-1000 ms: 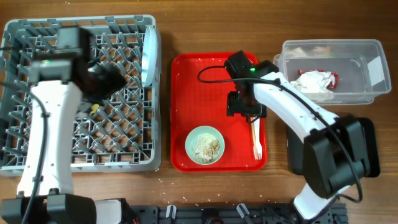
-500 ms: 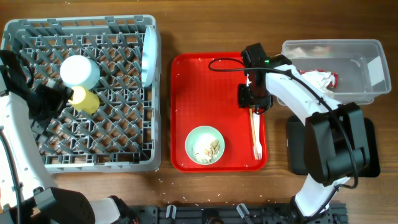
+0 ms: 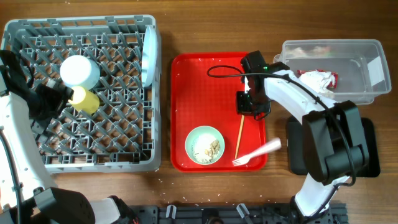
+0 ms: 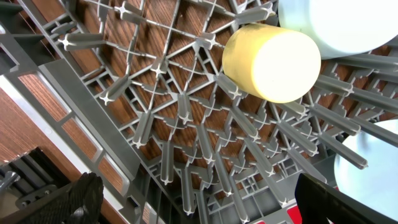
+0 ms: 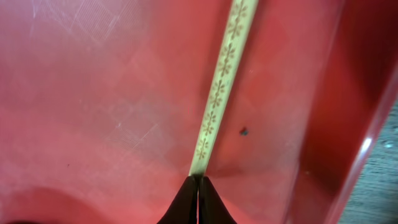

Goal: Sort waste into correct bins and load items into the dishwasher rack
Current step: 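Grasp the wooden chopstick on the tray with the right gripper, then carry the chopstick over the dish rack and release it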

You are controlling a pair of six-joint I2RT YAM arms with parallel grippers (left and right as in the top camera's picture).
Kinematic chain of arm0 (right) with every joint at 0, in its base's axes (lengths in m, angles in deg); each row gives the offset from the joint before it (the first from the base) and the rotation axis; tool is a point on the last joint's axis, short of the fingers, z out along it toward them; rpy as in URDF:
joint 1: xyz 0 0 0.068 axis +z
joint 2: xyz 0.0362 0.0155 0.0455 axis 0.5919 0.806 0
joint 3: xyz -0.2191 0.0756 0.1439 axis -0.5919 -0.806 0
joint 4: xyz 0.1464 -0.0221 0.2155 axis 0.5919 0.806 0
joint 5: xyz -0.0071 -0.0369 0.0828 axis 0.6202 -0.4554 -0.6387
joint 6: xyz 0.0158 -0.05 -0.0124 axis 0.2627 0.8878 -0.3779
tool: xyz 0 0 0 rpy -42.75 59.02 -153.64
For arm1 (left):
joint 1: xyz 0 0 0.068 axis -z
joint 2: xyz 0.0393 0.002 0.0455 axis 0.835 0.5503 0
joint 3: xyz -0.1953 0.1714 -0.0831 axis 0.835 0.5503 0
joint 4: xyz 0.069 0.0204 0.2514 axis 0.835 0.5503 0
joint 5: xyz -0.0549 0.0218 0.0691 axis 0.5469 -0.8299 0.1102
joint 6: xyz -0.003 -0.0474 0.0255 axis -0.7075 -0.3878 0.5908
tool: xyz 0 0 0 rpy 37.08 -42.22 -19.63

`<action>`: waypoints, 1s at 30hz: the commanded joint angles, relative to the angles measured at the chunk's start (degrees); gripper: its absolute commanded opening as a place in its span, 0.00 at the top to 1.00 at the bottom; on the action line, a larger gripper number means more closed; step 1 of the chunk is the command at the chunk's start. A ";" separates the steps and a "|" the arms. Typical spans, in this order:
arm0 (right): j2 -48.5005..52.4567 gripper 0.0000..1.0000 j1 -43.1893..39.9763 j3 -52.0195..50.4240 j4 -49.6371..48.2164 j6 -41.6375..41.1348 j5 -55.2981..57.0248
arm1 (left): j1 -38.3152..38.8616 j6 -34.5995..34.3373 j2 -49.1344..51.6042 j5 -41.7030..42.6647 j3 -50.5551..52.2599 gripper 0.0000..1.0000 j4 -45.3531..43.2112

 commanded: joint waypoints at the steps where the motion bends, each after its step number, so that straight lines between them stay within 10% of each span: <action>1: 0.76 0.96 0.28 1.36 0.98 -0.90 -2.64 | -0.31 -0.59 -1.11 0.50 0.22 0.00 0.07; 11: 0.50 0.93 0.15 4.35 4.98 -0.98 -7.28 | -0.31 -0.59 -1.11 0.50 0.22 0.00 0.07; 13: 0.52 0.21 0.11 4.28 6.36 -1.05 -6.36 | -0.31 -0.57 -1.11 0.50 0.22 0.00 0.13; 15: 0.52 0.16 0.42 3.45 8.26 -5.90 -0.46 | -0.31 -0.57 -1.11 0.50 0.22 0.00 0.31; 27: 0.79 0.64 8.13 -3.72 0.92 -18.80 5.77 | -0.31 -0.59 -1.11 0.50 0.22 0.00 0.26; 30: 0.79 0.93 10.32 -3.72 0.70 -20.90 8.02 | -0.31 -0.57 -1.11 0.50 0.22 0.00 0.28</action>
